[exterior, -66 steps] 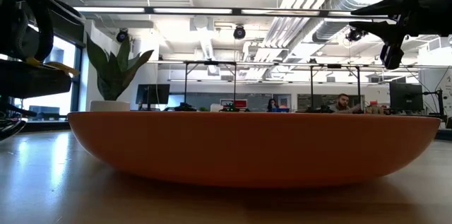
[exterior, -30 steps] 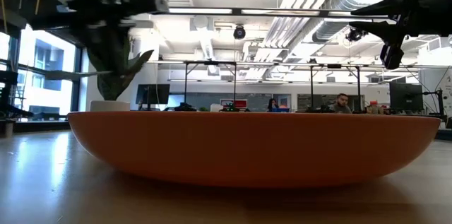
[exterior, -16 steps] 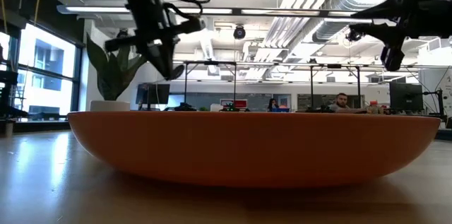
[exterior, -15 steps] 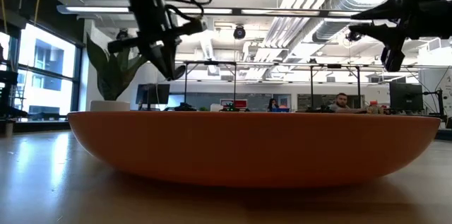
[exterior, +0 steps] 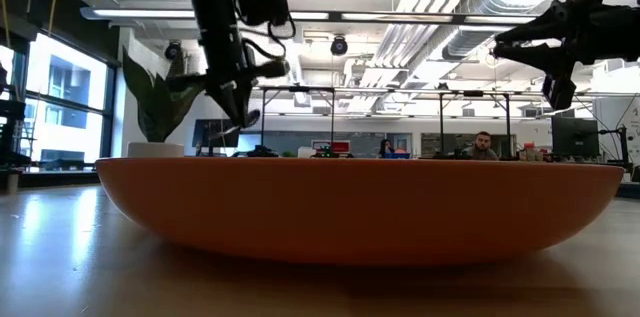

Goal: Pick and place plate/cup/fork/spoon on tray
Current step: Put the blue spoon on the left side of the pink tray

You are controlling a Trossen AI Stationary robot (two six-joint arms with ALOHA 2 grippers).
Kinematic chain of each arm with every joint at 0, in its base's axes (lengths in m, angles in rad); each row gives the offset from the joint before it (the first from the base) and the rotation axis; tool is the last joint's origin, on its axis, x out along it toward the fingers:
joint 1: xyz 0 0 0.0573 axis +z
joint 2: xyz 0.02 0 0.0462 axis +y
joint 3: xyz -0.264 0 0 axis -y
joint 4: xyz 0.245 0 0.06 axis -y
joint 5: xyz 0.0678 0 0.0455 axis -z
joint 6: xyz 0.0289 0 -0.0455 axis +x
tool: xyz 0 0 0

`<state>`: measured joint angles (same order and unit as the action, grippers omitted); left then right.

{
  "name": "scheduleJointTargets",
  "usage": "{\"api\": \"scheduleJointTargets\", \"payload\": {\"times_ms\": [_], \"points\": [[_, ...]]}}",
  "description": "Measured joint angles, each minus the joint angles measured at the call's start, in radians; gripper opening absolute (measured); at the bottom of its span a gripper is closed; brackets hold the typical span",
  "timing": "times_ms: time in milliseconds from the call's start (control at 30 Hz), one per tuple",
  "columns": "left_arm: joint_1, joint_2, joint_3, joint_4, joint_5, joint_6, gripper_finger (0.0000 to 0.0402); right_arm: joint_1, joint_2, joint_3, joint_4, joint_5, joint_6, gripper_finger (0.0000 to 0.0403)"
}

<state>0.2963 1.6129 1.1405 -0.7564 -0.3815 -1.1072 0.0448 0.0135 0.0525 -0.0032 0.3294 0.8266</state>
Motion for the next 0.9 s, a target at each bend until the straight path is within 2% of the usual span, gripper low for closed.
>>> {"api": "scheduleJointTargets", "payload": {"times_ms": [367,900], "points": [[0.069,0.109,0.0,0.045,0.092,0.038,0.0005,0.0,0.001,0.0,-0.012,0.042,0.022,0.0074],[0.121,0.196,0.0,0.061,0.147,0.049,0.0005,0.0,0.001,0.0,-0.025,0.036,0.032,0.0074]]}}
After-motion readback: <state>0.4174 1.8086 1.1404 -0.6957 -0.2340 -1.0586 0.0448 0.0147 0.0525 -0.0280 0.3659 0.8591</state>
